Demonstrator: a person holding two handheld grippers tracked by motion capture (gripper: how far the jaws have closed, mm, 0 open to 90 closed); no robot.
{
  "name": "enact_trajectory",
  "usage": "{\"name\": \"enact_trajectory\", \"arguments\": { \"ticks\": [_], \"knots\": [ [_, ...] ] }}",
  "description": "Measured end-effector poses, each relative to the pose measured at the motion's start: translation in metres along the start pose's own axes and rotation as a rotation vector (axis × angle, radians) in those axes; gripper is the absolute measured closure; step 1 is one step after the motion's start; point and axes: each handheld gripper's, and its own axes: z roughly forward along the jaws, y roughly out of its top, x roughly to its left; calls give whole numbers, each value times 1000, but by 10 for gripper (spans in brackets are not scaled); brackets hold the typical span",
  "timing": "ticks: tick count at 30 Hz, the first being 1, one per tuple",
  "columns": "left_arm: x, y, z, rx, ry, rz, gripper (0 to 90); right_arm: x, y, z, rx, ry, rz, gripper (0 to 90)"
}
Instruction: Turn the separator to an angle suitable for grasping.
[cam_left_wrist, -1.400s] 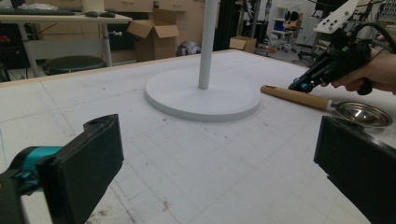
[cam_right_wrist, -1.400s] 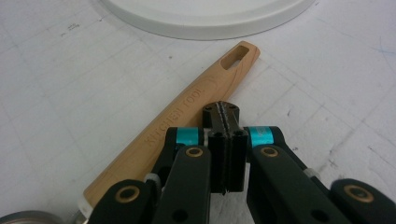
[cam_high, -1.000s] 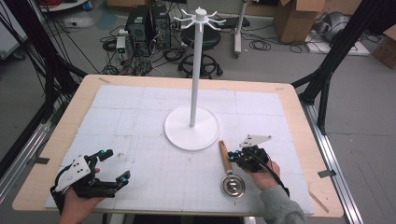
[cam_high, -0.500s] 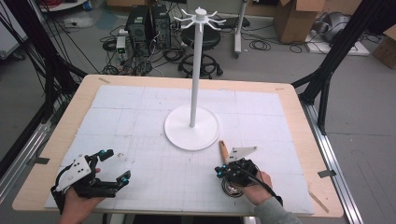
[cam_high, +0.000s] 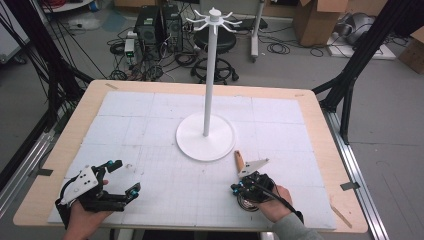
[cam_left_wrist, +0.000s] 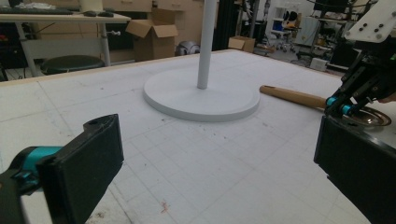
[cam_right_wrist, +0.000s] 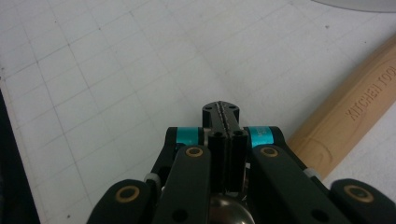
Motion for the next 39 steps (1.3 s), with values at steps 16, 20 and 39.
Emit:
{"name": "enact_trajectory", "arguments": {
  "ticks": [16,20,39],
  "knots": [
    [1,0,-3,-2,5,0,18,-7,-10,-10,25,13,18,900],
    [0,0,-2,-5,5,-5,18,-12,-17,-17,28,8,20,900],
    [-1,0,4,2,-1,0,19,-50,-30,-48,-157,-34,107,900]
  ]
}}
